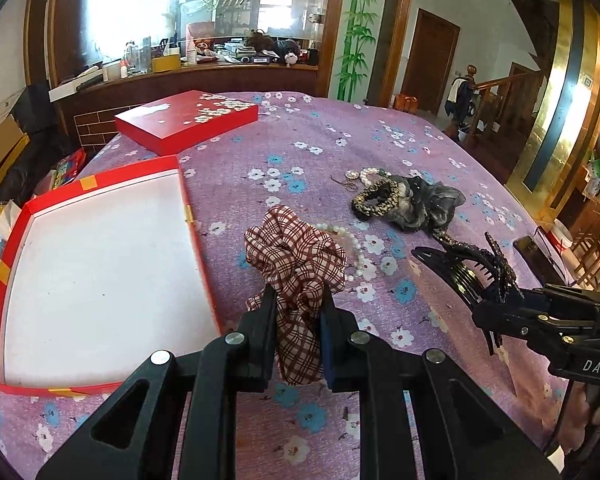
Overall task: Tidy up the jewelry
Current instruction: 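Carry the scrunchie and brown clip into the open red box with both grippers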
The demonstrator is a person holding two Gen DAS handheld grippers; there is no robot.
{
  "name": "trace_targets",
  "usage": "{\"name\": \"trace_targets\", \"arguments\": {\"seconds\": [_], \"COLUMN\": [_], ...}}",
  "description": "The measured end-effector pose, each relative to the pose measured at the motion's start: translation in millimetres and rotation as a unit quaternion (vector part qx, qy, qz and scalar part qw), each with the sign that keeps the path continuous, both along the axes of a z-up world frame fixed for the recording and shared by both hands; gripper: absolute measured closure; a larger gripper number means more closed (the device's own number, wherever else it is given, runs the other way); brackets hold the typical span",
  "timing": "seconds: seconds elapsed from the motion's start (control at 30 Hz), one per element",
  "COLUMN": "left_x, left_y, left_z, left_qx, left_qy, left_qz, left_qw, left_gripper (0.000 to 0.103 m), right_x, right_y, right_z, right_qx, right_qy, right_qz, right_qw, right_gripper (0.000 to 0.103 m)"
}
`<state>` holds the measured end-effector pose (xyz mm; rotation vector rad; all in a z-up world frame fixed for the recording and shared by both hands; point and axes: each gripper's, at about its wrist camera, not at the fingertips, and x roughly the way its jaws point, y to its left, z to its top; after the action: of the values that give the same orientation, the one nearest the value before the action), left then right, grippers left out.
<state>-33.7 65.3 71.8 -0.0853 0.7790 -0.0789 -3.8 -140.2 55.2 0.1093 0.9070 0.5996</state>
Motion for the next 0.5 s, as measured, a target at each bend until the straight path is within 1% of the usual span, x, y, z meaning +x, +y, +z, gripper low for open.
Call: {"name": "trace_targets", "arguments": {"seconds": [0.27, 0.5], "left_x": [-8.4, -12.9], "left_y": [27.2, 70.2], "left_z": [10.2, 20.9], "left_qx": [-0.001, 0.001], "left_qy": [-0.006, -0.008], "left_qz": [0.015, 0.043], "left_qw": [0.9999, 0.999], "left_gripper": [0.085, 0.085], "right_x": [0.3, 6.4], "right_y": [32.9, 78.7], "right_z": [12.7, 28.7], "right_qx": [-0.009, -0.009], "right_qy": [-0.004, -0.008], "right_qz": [0.032, 0.071], "right_qw": [0.999, 0.997], "right_gripper": [0.06, 0.06]}}
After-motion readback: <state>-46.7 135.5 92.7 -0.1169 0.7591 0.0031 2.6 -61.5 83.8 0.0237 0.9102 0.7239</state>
